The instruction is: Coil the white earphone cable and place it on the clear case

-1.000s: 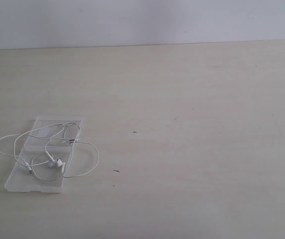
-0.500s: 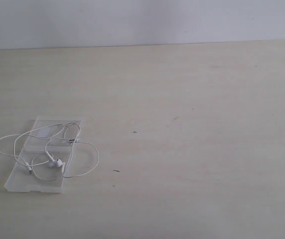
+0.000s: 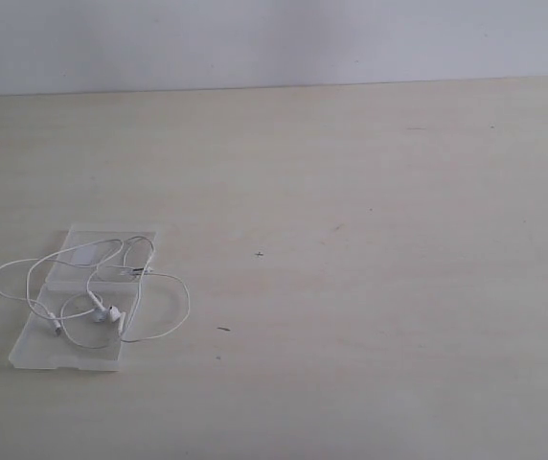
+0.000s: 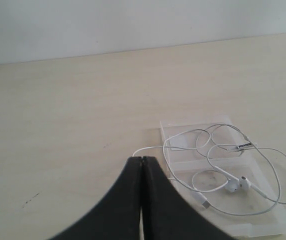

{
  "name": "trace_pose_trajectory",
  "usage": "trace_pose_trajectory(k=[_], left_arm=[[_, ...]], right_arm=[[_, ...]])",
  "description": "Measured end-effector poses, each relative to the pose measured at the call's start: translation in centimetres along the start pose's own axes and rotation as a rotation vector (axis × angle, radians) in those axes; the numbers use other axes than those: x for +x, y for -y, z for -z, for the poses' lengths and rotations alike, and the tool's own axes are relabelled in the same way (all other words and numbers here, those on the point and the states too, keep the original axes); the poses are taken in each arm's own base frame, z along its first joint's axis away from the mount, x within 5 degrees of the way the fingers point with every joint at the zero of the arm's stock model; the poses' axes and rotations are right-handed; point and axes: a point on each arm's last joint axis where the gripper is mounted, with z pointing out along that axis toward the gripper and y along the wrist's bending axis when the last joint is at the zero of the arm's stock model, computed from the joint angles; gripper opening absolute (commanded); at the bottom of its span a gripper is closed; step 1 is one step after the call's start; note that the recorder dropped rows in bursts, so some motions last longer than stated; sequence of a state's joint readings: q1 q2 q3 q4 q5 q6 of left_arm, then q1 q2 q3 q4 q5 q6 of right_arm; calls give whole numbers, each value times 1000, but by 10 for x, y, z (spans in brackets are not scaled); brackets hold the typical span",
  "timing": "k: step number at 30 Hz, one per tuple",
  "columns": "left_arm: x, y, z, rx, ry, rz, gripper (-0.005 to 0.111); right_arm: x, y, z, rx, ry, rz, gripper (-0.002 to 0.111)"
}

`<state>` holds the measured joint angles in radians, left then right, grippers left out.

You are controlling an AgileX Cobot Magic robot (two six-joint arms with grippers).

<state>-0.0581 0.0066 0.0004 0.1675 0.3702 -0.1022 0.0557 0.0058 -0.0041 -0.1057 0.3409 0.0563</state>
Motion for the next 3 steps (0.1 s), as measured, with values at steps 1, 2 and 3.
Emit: trace_pose_trajectory(k=[1, 2, 3], left_arm=[[0, 0, 0, 0, 0, 0, 0], [0, 0, 0, 0, 0, 0, 0], [0, 0, 0, 0, 0, 0, 0]], right_arm=[[0, 0, 0, 0, 0, 0, 0], [0, 0, 0, 0, 0, 0, 0], [0, 0, 0, 0, 0, 0, 0]])
